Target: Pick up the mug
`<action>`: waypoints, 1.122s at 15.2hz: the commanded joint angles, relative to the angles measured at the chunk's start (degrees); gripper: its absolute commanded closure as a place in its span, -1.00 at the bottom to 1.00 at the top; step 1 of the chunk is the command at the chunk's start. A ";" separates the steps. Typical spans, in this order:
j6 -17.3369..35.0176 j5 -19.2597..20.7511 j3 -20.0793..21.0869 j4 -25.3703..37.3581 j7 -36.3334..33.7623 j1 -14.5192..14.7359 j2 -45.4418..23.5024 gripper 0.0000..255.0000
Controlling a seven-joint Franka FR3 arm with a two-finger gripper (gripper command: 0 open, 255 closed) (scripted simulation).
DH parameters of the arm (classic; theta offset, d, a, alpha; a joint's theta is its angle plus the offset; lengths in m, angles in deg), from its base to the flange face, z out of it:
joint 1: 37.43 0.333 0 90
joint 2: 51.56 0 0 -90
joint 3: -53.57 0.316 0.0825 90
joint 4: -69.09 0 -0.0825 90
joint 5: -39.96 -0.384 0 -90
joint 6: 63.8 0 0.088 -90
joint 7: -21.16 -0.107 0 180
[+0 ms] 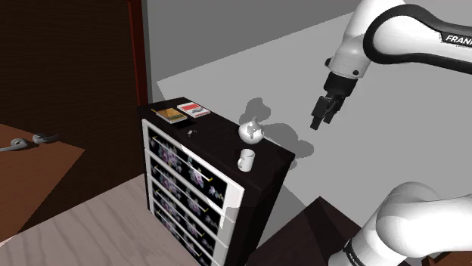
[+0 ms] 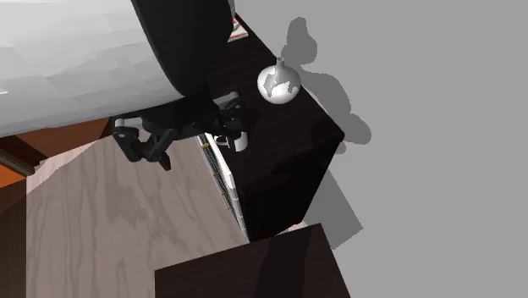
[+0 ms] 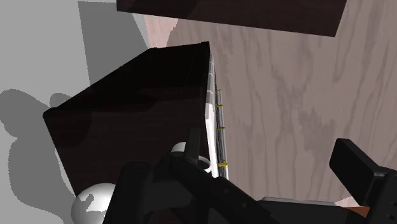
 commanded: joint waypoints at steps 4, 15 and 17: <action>5.35 0.31 -0.39 -1.24 -0.10 -0.66 -4.56 -1.00; 23.08 1.18 -1.92 0.11 -0.65 -2.90 -25.33 -1.00; 25.78 1.26 -2.22 1.35 -0.75 -3.25 -29.56 -1.00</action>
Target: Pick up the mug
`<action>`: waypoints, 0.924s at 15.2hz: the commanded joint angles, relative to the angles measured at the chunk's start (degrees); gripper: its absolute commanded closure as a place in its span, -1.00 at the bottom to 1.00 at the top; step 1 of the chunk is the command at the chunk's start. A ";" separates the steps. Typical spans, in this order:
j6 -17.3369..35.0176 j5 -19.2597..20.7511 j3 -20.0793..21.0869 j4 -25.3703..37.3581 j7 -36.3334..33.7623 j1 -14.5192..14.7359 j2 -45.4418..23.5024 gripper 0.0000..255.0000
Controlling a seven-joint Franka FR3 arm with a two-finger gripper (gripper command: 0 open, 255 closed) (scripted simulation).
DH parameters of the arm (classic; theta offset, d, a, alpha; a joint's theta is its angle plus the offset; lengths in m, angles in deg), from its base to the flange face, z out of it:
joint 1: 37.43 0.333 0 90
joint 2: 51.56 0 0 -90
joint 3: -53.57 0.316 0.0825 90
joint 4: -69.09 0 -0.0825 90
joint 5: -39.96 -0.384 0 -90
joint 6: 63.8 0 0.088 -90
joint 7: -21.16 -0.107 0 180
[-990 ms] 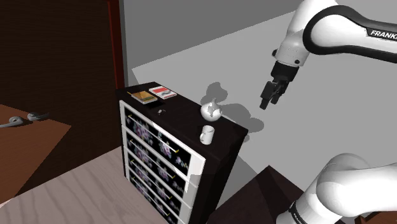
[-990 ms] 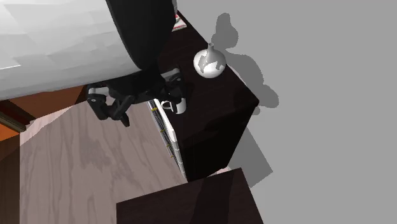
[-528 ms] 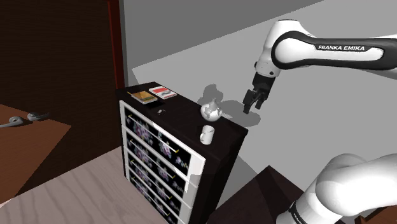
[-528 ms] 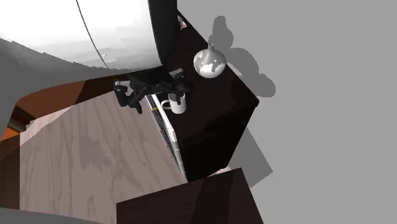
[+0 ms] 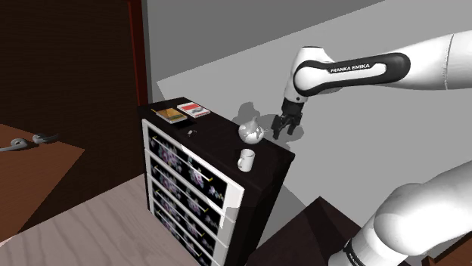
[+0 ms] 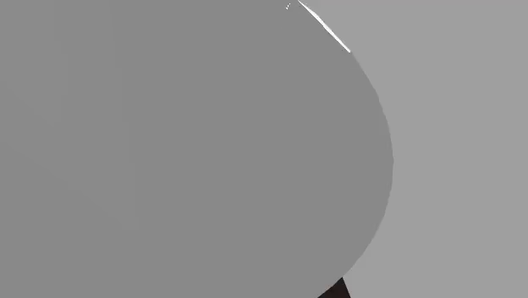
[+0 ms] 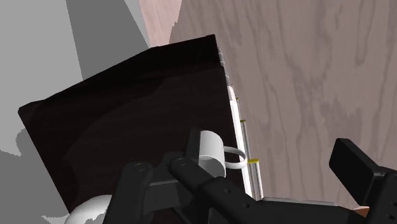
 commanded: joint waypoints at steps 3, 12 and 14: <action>5.27 0.11 -0.67 3.12 -0.15 -0.68 -8.93 -1.00; 12.81 -0.48 -2.01 14.08 -0.24 -2.03 -28.81 -1.00; 13.77 -0.75 -2.24 17.28 -0.21 -2.37 -33.27 -1.00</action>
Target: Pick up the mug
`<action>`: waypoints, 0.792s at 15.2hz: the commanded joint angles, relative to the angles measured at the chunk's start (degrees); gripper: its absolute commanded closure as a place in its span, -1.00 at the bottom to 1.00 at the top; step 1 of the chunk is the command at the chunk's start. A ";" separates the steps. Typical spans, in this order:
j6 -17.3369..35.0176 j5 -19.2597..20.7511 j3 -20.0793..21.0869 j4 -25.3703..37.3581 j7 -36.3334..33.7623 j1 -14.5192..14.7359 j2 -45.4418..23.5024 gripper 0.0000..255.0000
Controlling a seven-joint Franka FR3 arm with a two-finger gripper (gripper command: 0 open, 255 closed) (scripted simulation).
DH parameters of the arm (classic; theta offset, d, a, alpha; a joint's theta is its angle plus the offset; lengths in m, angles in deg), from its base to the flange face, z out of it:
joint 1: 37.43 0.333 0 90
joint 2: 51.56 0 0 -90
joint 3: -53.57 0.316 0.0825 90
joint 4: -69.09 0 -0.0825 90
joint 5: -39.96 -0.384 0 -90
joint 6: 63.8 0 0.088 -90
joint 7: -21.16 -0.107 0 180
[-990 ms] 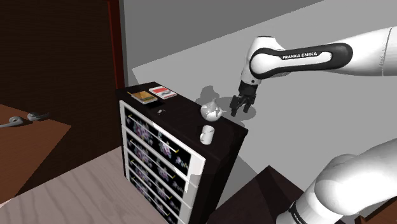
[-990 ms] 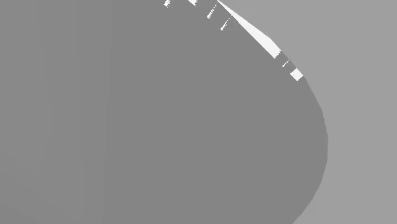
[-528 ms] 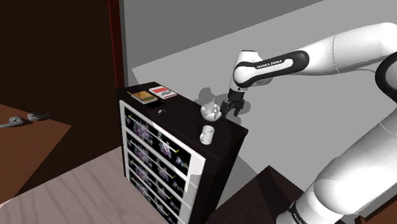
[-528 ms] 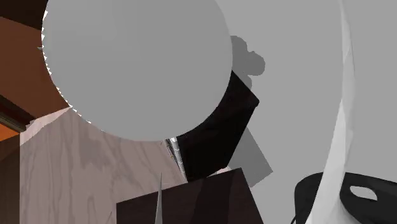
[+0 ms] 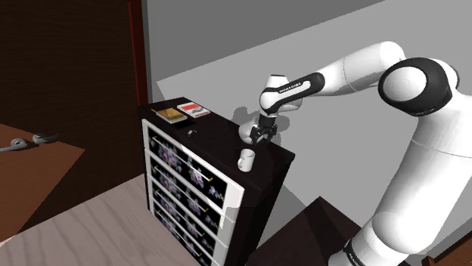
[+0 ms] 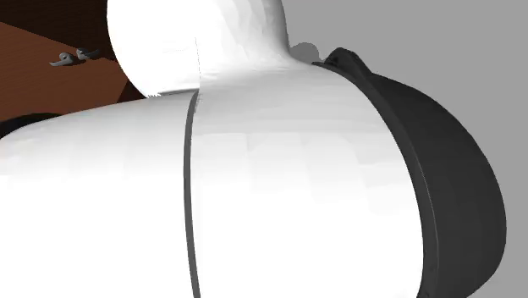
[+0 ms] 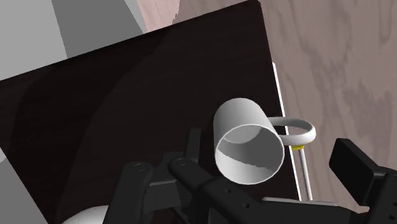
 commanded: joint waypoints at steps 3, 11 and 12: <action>1.53 -0.57 -0.55 6.45 0.30 -0.87 -8.63 -1.00; 4.74 -1.22 -0.68 11.97 0.42 -1.55 -17.82 -1.00; 5.31 -1.25 -0.66 11.91 0.44 -1.56 -18.34 -1.00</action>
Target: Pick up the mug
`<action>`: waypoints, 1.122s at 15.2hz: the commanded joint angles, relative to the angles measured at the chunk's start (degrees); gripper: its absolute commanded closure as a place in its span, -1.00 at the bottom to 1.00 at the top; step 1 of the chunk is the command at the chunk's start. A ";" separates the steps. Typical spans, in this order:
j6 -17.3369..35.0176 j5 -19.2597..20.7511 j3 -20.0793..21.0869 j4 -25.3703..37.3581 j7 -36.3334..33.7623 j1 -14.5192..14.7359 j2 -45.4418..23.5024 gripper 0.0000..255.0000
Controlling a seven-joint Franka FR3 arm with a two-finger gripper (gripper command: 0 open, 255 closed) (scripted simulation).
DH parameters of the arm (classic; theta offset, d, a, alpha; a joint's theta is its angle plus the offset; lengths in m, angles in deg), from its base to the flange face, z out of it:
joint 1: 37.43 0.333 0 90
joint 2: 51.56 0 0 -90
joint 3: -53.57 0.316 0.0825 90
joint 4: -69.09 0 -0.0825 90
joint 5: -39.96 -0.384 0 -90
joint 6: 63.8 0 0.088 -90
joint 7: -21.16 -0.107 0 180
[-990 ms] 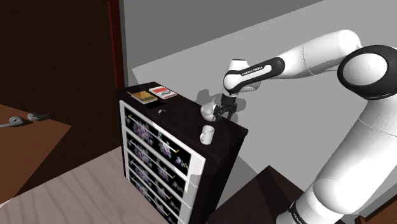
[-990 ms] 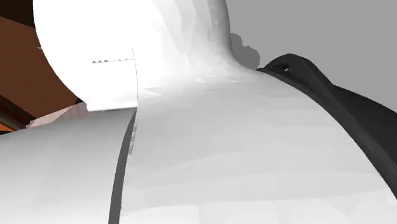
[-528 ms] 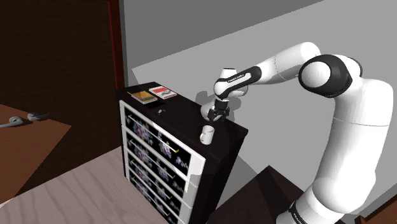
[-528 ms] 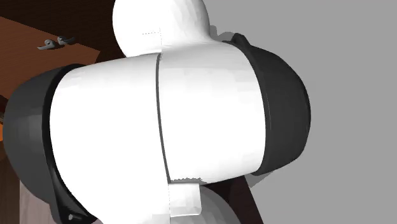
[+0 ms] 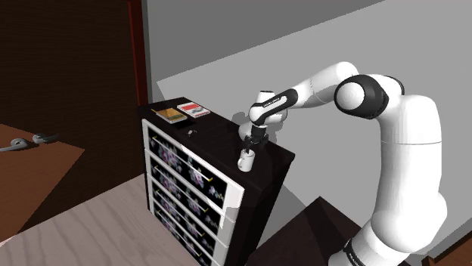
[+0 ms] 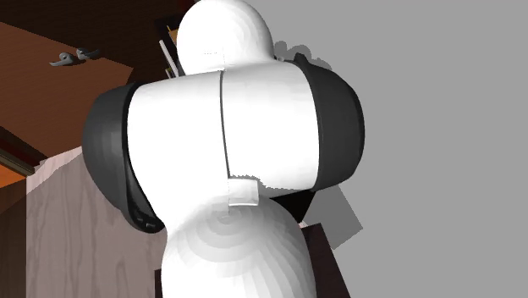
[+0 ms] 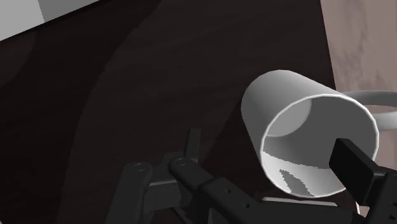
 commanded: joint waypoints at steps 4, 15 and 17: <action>1.57 -0.08 0.07 -0.39 -0.03 0.03 -1.15 -1.00; 1.01 -0.05 0.04 -0.37 -0.05 0.05 -0.62 1.00; -0.12 0.02 0.01 -0.28 -0.09 0.07 0.42 1.00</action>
